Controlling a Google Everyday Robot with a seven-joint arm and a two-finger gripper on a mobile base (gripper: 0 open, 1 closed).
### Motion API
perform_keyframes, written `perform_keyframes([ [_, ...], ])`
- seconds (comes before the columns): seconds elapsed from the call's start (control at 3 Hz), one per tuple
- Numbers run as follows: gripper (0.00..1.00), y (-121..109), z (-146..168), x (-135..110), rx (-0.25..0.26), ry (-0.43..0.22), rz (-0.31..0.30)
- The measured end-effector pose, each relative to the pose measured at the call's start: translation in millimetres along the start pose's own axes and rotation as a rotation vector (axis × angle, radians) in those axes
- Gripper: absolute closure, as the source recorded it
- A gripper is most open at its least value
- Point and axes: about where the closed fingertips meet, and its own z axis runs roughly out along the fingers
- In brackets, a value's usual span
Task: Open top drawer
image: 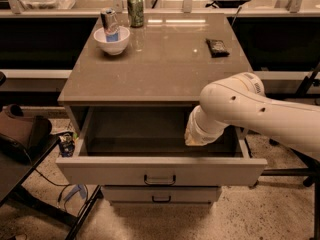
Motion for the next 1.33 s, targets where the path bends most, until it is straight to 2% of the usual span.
perform_keyframes([
  [0.33,1.0,4.6,2.2,-0.2,-0.007,-0.003,0.003],
  [1.0,1.0,63.2,14.8,6.8,-0.106,-0.005,0.041],
  [1.33,1.0,63.2,14.8,6.9,-0.107,-0.005,0.041],
])
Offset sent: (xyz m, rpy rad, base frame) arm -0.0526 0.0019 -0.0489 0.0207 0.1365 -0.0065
